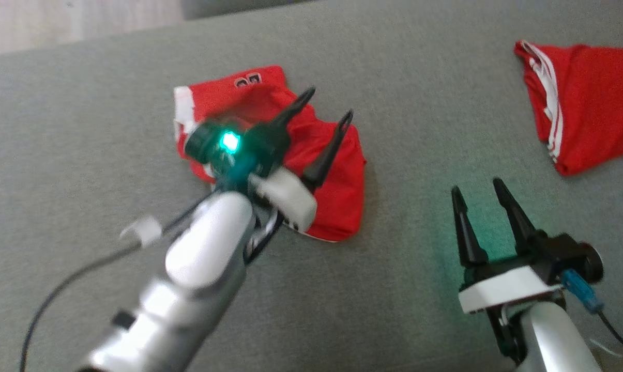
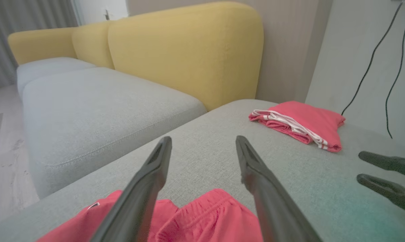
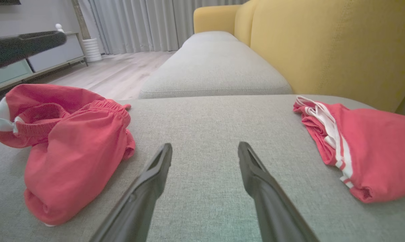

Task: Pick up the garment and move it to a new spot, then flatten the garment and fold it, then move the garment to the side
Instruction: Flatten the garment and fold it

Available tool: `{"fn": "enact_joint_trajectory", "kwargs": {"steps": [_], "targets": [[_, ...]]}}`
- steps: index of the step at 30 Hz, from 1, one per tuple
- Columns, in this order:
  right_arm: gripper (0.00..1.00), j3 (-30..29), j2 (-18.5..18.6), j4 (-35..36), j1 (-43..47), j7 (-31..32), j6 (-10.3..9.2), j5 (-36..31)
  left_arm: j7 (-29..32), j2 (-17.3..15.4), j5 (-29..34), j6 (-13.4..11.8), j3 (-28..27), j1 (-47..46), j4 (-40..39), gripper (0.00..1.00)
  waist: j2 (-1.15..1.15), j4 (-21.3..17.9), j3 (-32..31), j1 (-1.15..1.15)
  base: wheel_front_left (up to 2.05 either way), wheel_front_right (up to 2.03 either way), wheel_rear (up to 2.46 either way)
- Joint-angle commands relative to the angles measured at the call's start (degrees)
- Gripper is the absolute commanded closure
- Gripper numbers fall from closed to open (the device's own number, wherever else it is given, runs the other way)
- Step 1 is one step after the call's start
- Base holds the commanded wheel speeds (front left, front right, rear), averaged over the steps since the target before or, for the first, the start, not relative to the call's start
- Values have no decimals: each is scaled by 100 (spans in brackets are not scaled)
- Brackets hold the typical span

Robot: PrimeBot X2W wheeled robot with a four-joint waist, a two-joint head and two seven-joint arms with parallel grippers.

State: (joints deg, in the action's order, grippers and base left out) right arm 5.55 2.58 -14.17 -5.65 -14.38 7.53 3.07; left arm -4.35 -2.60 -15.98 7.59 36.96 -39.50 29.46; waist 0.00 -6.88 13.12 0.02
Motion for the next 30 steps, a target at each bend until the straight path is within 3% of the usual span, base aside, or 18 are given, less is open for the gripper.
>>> {"fn": "enact_joint_trajectory", "kwargs": {"steps": [1,11,26,28,29,30], "targets": [[0,195,30,214,-178,-62,-4,56,73,-28,-49,-12,-18,-404,8,0,0,-278,293,-2,0,0,0],[0,417,30,237,-186,-62,-4,159,1144,-28,-670,-11,787,-1446,1508,0,0,-646,376,-2,0,0,0],[0,240,30,222,-103,-62,-4,204,1689,-34,-1210,-10,1587,-1443,1769,0,0,-465,251,-2,0,0,0],[0,221,30,214,-100,-62,-4,203,1659,-36,-1248,-10,1632,-1408,1783,20,0,-441,247,-2,0,0,0],[0,214,30,213,-102,-62,-4,205,1637,-36,-1259,-10,1650,-1392,1791,49,0,-428,245,-2,0,0,0],[0,212,30,209,-105,-62,-4,206,1625,-36,-1284,-10,1670,-1366,1796,58,0,-419,239,-2,0,0,0]]}}
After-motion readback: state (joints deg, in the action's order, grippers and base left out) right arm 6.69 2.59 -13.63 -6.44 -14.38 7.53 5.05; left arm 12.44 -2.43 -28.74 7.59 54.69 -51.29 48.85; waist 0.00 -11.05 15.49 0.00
